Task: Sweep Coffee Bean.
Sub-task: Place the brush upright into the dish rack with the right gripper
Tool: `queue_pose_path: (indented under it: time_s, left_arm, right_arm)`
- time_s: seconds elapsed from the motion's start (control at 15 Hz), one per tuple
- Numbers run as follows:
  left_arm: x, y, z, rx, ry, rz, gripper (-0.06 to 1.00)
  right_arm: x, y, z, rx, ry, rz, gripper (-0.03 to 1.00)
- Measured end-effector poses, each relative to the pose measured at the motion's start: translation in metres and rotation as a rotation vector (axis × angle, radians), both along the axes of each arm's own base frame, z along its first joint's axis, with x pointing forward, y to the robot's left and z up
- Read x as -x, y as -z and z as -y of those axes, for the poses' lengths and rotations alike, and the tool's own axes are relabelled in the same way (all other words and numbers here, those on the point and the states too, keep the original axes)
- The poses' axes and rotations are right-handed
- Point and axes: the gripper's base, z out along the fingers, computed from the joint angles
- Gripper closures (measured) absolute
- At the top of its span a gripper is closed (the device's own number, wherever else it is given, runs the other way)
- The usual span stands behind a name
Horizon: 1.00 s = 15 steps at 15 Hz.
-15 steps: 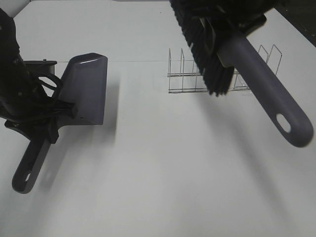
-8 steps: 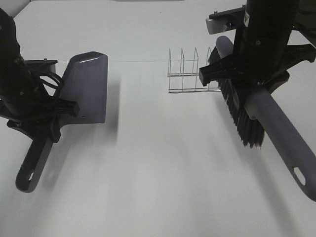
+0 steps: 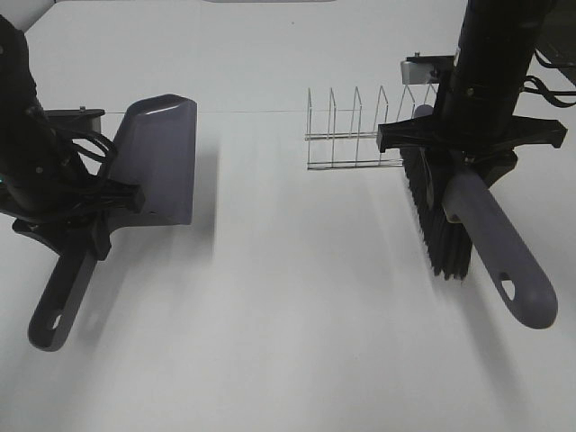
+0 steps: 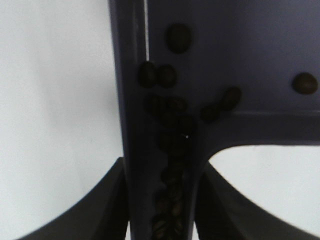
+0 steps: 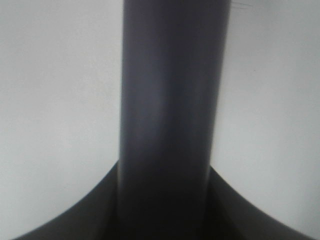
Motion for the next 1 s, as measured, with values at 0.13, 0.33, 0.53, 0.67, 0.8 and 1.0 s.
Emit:
queue_pose_path:
  time_s: [0.13, 0.33, 0.53, 0.67, 0.8, 1.0]
  left_arm:
    - [0.001, 0.0, 0.0, -0.001, 0.001, -0.006, 0.61]
    - [0.002, 0.0, -0.001, -0.006, 0.002, -0.025, 0.61]
    - [0.004, 0.0, -0.001, -0.012, 0.004, -0.046, 0.61]
    - [0.004, 0.0, -0.001, -0.012, 0.004, -0.046, 0.61]
    - [0.004, 0.0, -0.001, -0.012, 0.004, -0.046, 0.61]
    - [0.004, 0.0, -0.001, -0.012, 0.004, -0.046, 0.61]
  right_arm:
    - [-0.012, 0.003, -0.003, -0.003, -0.008, 0.013, 0.62]
    - [-0.03, 0.012, -0.009, -0.007, -0.034, 0.02, 0.62]
    - [-0.051, 0.034, -0.013, 0.017, -0.058, 0.009, 0.62]
    - [-0.056, 0.041, -0.013, 0.036, -0.065, 0.007, 0.62]
    - [-0.064, 0.046, -0.014, 0.043, -0.069, 0.016, 0.62]
    - [-0.072, 0.048, -0.017, 0.043, -0.053, -0.003, 0.62]
